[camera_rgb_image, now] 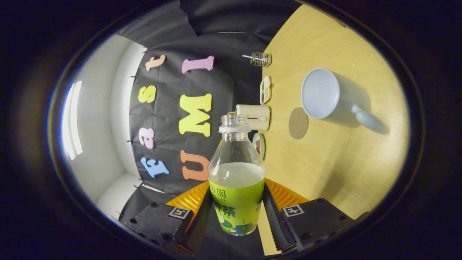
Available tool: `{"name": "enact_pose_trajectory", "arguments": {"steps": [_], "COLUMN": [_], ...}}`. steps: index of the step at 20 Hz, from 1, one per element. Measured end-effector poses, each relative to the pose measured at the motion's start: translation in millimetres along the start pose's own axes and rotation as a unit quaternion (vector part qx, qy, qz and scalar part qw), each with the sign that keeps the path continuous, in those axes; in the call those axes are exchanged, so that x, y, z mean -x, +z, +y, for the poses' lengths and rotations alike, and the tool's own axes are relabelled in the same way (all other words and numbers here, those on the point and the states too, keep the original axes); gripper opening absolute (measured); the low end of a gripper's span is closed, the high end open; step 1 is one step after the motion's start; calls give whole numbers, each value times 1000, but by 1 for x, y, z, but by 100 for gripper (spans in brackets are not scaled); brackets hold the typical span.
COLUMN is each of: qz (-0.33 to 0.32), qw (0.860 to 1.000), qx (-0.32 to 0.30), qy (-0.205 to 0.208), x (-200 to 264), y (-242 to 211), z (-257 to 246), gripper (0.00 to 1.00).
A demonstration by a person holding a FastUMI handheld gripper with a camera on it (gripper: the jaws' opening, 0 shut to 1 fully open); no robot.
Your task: Take the bottle from table, then pour the juice into the cup, finally place the bottle on the coaster
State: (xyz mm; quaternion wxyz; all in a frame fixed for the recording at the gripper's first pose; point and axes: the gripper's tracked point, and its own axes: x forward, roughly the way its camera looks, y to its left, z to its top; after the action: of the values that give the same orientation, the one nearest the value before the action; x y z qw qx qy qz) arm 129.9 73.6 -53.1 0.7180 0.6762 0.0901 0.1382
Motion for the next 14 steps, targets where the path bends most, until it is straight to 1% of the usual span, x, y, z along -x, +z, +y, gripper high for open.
{"name": "enact_pose_trajectory", "arguments": {"steps": [3,5,12,14], "qz": [5,6,-7,-10], "qw": [997,993,987,984], "qx": [-73,-111,-153,-169], "qy": [32,42,42,50], "x": [-5,-9,-3,2], "y": [1,2,17,22], "z": [5,1,-7,-5], "gripper": [78,78,78,78]}}
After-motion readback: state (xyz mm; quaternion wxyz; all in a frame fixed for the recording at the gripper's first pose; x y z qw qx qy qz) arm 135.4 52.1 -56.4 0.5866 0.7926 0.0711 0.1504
